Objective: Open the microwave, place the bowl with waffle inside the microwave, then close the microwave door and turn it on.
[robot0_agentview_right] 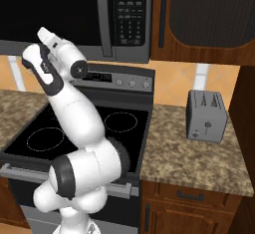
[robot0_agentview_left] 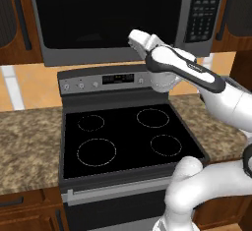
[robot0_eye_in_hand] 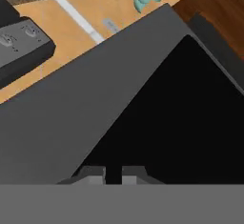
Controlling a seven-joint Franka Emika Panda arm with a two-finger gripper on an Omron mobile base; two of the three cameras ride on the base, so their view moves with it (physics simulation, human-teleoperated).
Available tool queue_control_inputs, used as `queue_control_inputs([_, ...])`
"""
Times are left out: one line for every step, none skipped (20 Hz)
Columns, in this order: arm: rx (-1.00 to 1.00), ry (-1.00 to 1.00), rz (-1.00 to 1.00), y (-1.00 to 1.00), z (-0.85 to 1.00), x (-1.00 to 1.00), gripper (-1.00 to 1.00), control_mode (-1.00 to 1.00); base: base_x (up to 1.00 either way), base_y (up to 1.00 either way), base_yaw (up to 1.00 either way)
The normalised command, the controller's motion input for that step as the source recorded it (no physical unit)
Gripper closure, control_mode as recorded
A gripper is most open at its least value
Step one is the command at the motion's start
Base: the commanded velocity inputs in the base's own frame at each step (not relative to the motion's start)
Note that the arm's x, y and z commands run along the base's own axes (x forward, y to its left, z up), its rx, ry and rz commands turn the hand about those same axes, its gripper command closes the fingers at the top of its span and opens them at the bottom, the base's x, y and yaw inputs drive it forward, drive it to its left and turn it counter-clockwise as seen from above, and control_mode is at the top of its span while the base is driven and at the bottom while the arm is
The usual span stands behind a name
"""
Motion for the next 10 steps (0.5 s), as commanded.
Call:
queue_control_inputs([-0.05,-0.08,0.06,0.00,-0.20,1.00,1.00,-1.00,0.00,0.00,0.00])
queue_control_inputs([-0.17,-0.05,0.00,0.00,0.00,0.16,1.00,-1.00,0.00,0.00,0.00])
queue_control_inputs([-0.23,-0.06,-0.13,0.05,-0.01,-0.74,1.00,-1.00,0.00,0.00,0.00])
queue_control_inputs([-0.19,-0.02,-0.27,0.00,-0.04,-1.00,1.00,-1.00,0.00,0.00,0.00])
queue_control_inputs([-0.17,0.00,-0.35,0.00,0.00,-1.00,1.00,-1.00,0.00,0.00,0.00])
queue_control_inputs([-0.14,0.00,-0.35,0.00,0.00,-1.00,1.00,-1.00,0.00,0.00,0.00])
queue_control_inputs([-0.15,0.03,-0.37,0.00,0.00,-1.00,1.00,-1.00,0.00,0.00,0.00])
queue_control_inputs([-0.14,0.06,-0.35,-0.09,0.04,-1.00,1.00,-1.00,0.00,0.00,0.00])
queue_control_inputs([-0.13,0.08,-0.33,-0.20,0.12,-1.00,1.00,-1.00,0.00,0.00,0.00])
queue_control_inputs([-0.11,0.08,-0.30,-0.38,0.21,-1.00,1.00,-1.00,0.00,0.00,0.00])
